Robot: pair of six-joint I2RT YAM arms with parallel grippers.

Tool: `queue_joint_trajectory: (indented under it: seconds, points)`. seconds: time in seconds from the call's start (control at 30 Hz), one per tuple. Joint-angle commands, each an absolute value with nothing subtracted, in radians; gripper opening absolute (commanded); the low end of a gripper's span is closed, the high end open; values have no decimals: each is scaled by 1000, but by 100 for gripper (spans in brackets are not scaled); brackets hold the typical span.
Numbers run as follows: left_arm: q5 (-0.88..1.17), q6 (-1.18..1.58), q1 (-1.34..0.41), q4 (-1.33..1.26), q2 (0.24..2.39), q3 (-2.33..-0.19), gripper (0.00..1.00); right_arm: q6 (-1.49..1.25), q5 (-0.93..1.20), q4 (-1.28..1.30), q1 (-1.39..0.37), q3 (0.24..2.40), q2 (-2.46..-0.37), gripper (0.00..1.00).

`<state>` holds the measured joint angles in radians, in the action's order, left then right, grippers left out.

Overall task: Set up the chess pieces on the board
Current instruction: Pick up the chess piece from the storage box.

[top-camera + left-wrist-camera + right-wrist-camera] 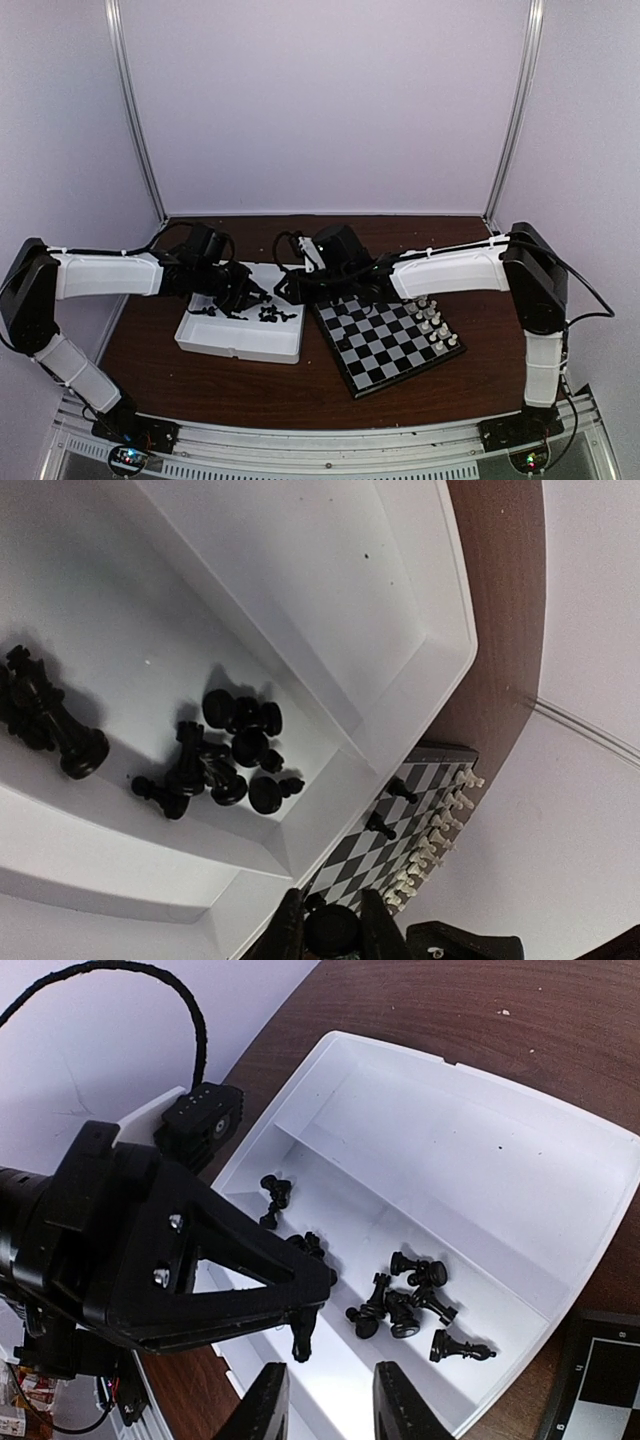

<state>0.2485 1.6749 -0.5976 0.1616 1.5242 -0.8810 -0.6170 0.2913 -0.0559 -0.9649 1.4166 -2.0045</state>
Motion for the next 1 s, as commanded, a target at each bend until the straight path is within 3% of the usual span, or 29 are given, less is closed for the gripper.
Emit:
queue_joint_trajectory:
  seconds: [0.0, 0.4, 0.77, 0.97]
  points:
    - [279, 1700, -601, 94, 1496, -859, 17, -628, 269, -64, -975, 1468, -2033, 32]
    - [283, 1721, -601, 57, 1489, -838, 17, -654, 314, -88, -996, 1483, -2078, 33]
    - [286, 1735, -601, 52, 1483, -825, 17, -664, 311, -91, -997, 1505, -2100, 21]
    - [293, 1742, -601, 40, 1484, -818, 16, -664, 307, -90, -997, 1514, -2107, 20]
